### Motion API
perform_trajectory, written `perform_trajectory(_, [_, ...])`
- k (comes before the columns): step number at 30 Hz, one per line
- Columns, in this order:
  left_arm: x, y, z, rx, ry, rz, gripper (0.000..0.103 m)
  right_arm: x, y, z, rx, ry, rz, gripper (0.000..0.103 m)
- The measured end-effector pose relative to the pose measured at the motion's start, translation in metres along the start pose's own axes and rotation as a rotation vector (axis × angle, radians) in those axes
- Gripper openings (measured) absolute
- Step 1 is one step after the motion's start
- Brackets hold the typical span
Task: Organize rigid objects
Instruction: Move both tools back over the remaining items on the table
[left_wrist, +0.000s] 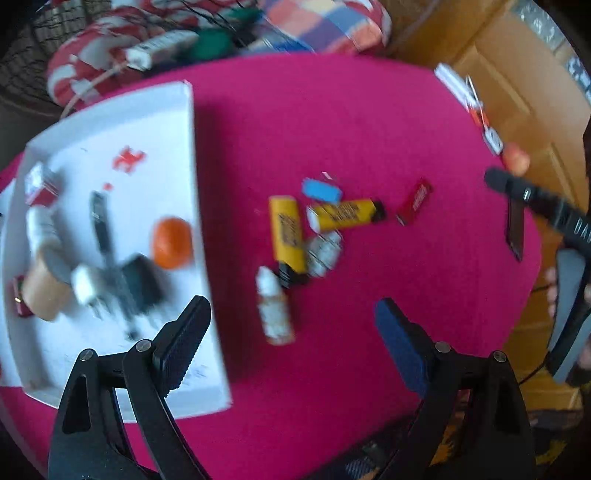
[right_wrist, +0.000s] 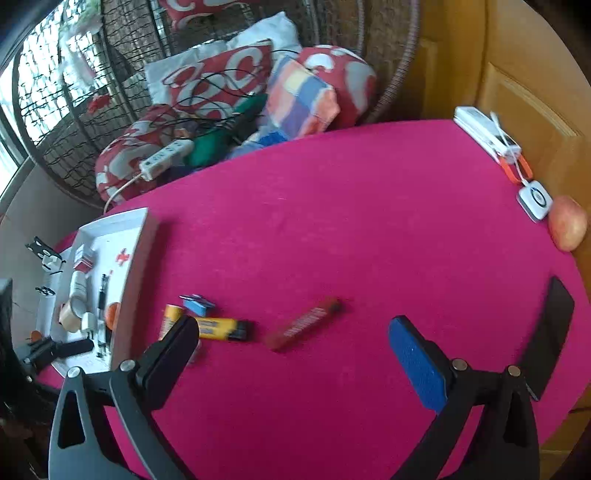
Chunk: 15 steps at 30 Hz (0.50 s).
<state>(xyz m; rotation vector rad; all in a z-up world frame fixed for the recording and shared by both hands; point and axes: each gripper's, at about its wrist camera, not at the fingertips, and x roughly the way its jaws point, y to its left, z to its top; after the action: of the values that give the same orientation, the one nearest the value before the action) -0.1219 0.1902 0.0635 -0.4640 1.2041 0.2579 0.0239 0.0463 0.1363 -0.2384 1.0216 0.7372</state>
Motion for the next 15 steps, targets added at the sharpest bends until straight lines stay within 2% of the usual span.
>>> perform_trajectory(6, [0.025,-0.020,0.003,-0.048,0.034,0.020,0.086,-0.001,-0.033,0.005,-0.009,0.010,0.001,0.103])
perform_trajectory(15, [0.058,-0.012,0.008,-0.189,0.073,0.116,0.086,0.005,-0.058,0.014,-0.051,0.027,0.032,0.103])
